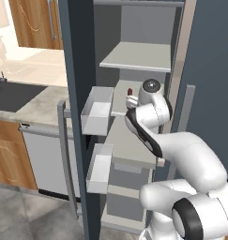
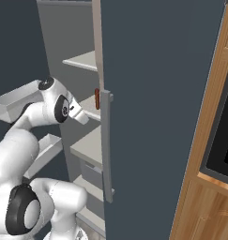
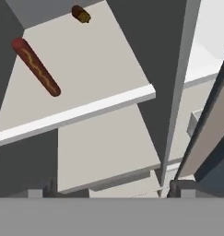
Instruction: Store the hot dog in the freezer for long-term storage. Close the freezer door after placing the cooked food.
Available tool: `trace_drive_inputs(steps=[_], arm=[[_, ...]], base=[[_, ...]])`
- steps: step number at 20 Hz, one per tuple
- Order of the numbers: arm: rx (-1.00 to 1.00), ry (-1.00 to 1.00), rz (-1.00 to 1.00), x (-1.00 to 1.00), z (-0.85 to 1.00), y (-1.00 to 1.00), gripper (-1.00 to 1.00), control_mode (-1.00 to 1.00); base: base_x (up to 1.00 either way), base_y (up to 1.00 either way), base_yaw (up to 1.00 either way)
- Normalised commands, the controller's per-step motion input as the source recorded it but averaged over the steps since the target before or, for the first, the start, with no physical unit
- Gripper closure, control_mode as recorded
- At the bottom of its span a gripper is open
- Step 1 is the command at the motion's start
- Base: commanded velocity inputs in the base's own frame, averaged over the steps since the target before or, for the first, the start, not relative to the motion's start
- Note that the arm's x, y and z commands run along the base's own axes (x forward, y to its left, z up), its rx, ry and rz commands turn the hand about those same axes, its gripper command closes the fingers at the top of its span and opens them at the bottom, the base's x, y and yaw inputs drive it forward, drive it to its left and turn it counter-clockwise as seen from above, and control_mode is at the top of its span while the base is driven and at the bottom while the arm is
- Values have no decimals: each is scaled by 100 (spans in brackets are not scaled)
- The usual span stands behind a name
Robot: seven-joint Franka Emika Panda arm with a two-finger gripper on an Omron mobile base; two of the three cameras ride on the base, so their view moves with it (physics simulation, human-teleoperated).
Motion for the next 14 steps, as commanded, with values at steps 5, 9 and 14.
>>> trace_drive_inputs(steps=[5, 9, 14], arm=[[0, 14, 5, -35, 18, 0, -100, -100], [3, 28, 7, -1, 0, 0, -100, -100], [1, 19, 1, -11, 10, 0, -100, -100]], base=[[0, 0, 0], [0, 0, 0], [0, 0, 0]])
